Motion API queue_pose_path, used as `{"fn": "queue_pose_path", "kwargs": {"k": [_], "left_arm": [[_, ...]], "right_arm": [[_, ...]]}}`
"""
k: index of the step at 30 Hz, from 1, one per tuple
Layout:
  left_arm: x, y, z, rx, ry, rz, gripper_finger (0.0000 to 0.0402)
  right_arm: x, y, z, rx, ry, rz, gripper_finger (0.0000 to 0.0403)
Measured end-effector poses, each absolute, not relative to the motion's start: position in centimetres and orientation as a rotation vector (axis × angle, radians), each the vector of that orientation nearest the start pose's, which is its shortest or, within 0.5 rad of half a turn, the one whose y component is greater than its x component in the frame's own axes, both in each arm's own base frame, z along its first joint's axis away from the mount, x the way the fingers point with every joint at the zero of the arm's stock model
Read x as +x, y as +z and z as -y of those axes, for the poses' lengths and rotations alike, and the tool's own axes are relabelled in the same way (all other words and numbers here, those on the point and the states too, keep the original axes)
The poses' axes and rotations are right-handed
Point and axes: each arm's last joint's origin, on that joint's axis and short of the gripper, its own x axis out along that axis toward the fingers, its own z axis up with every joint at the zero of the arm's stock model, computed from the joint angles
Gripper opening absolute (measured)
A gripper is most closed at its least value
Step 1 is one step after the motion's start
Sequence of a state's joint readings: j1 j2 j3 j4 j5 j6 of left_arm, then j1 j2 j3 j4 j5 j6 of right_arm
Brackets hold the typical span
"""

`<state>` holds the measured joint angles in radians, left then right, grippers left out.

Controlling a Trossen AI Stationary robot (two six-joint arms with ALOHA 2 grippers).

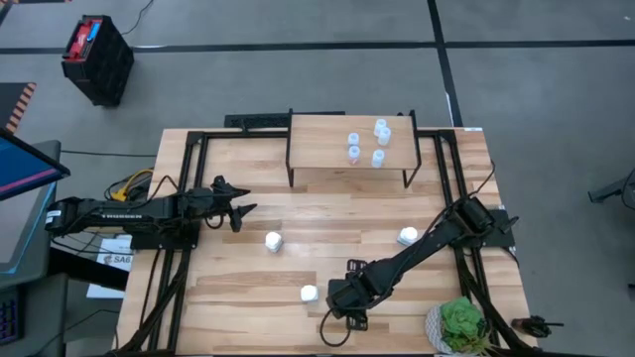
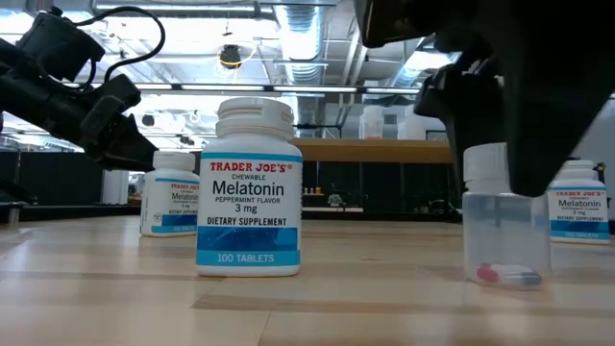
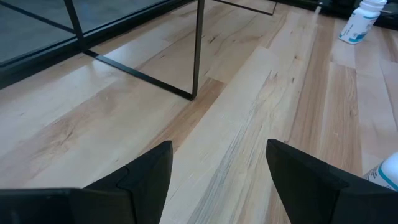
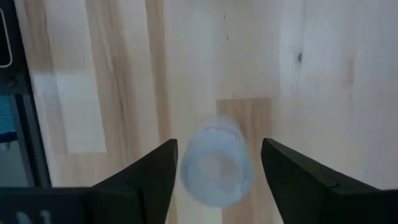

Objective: Pick and place medicine bottles onto shelf by color
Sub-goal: Put the transparent pill bottle on the shelf

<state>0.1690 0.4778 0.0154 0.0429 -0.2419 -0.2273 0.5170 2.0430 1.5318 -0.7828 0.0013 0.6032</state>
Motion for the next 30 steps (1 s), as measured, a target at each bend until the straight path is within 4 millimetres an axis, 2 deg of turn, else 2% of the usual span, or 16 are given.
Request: {"fn": "queue_pose_path", "kwargs": {"k": [4, 10, 13, 17, 22, 25, 30], "left_arm": [[11.6, 13.0, -2.7, -0.200, 0.450, -0.376, 0.0247], [11.6, 13.0, -2.7, -0.200, 0.449, -0.375, 0.0247], [11.6, 13.0, -2.7, -0.200, 0.449, -0.376, 0.0247], [11.6, 13.0, -2.7, -0.200, 0.450, -0.376, 0.0247], [11.6, 13.0, -2.7, -0.200, 0.450, -0.376, 0.0247], [11.6, 13.0, -2.7, -0.200, 0.450, -0.375, 0.0247], [11.6, 13.0, -2.7, -0.200, 0.450, -0.376, 0.0247]], "right_arm": [[36.0, 17.8, -19.5, 0.181, 0.034, -1.329, 0.0213], [36.7, 18.0, -18.0, 0.220, -0.053, -1.309, 0.0125], [37.0, 18.9, -16.9, 0.195, -0.117, -1.346, 0.0123], [37.6, 21.4, -14.9, 0.170, -0.222, -1.370, 0.0123], [38.5, 26.8, -11.3, 0.053, -0.335, -1.358, 0.0123], [39.1, 30.1, -8.2, 0.002, -0.371, -1.315, 0.0123], [40.0, 35.2, -1.9, 0.025, -0.401, -1.175, 0.0123]]}}
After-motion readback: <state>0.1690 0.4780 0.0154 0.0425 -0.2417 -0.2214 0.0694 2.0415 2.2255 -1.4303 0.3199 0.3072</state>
